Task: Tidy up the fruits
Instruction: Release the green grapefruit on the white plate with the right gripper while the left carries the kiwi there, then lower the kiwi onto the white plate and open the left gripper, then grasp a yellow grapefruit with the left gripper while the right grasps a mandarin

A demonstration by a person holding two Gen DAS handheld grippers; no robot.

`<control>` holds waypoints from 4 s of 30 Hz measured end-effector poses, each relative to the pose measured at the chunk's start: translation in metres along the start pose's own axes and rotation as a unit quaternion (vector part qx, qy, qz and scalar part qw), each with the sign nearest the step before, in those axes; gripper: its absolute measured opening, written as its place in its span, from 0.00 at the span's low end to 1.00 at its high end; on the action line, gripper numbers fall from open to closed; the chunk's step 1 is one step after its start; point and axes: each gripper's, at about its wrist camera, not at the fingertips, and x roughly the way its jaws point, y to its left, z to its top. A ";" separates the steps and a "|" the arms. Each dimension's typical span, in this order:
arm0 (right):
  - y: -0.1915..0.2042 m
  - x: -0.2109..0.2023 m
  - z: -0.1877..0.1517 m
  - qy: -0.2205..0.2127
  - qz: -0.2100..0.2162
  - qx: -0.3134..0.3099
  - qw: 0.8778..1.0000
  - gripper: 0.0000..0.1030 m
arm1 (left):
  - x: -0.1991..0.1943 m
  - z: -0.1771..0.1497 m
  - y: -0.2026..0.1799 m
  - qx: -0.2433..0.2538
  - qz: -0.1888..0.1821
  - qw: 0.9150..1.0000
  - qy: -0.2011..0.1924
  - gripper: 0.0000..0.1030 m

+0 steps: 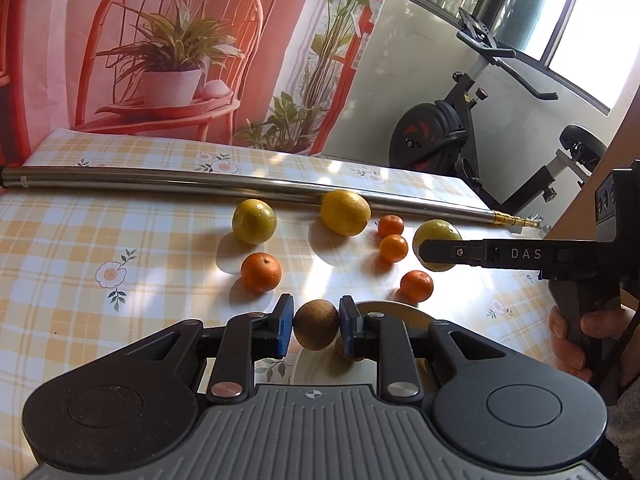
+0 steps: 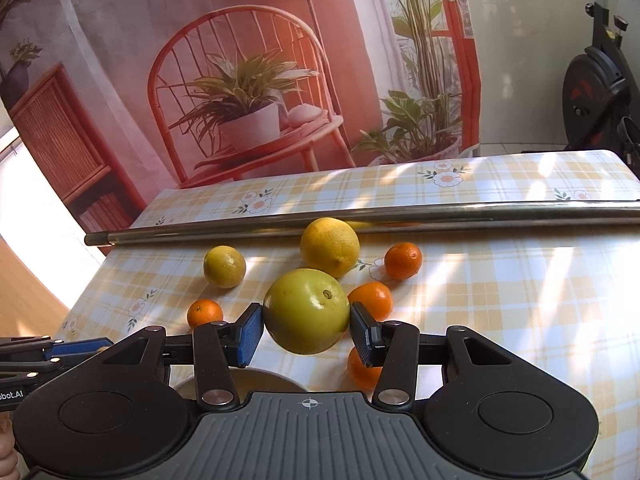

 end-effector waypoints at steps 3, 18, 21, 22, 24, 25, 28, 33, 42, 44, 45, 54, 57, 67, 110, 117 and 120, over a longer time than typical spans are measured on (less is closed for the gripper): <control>0.008 -0.004 -0.004 0.007 0.008 -0.007 1.000 0.42 | -0.004 -0.001 -0.001 0.000 -0.001 1.000 -0.003 0.25; 0.075 0.024 -0.037 0.102 0.052 -0.118 0.986 0.42 | -0.003 -0.012 0.013 -0.028 0.003 1.000 0.013 0.25; 0.092 0.031 -0.045 0.114 0.059 -0.149 0.980 0.42 | -0.004 -0.013 0.015 -0.030 0.004 0.999 0.013 0.25; 0.095 0.032 -0.046 0.117 0.061 -0.154 0.979 0.42 | -0.004 -0.014 0.015 -0.030 0.004 0.999 0.013 0.25; 0.101 0.035 -0.050 0.123 0.068 -0.159 0.977 0.42 | -0.005 -0.014 0.016 -0.030 0.006 0.999 0.013 0.25; 0.103 0.036 -0.051 0.120 0.069 -0.165 0.976 0.42 | -0.006 -0.015 0.016 -0.031 0.007 0.999 0.013 0.25; 0.110 0.038 -0.052 0.114 0.062 -0.182 0.975 0.42 | -0.007 -0.017 0.016 -0.032 0.009 0.999 0.014 0.25; 0.117 0.039 -0.056 0.110 0.056 -0.206 0.971 0.42 | -0.010 -0.019 0.016 -0.034 0.011 0.999 0.014 0.25; 0.118 0.044 -0.062 0.113 0.044 -0.208 0.971 0.43 | -0.011 -0.020 0.015 -0.032 0.013 0.999 0.015 0.25; 0.114 0.041 -0.061 0.106 0.045 -0.195 0.974 0.42 | -0.012 -0.020 0.015 -0.032 0.016 0.999 0.016 0.25; 0.113 0.039 -0.060 0.102 0.044 -0.190 0.975 0.42 | -0.013 -0.020 0.014 -0.031 0.016 0.999 0.015 0.25; 0.069 -0.009 -0.045 0.024 0.003 -0.093 0.995 0.43 | -0.013 -0.035 -0.009 0.004 -0.001 0.999 0.039 0.25; 0.048 -0.031 -0.051 -0.008 -0.016 -0.059 0.998 0.43 | -0.010 -0.040 -0.016 0.013 -0.003 0.998 0.054 0.25; 0.002 -0.070 -0.067 -0.049 -0.058 0.000 0.997 0.43 | 0.010 -0.046 -0.053 0.065 -0.048 0.993 0.087 0.25; -0.018 -0.067 -0.065 -0.049 -0.076 0.017 0.996 0.43 | 0.024 -0.016 -0.035 0.036 -0.073 0.994 0.071 0.49; -0.025 -0.064 -0.052 -0.055 -0.082 0.012 0.995 0.43 | 0.005 0.020 0.008 0.003 -0.015 1.000 0.020 0.49; -0.027 -0.059 -0.046 -0.054 -0.081 0.015 0.995 0.43 | -0.003 0.031 0.022 0.010 0.012 1.000 0.007 0.48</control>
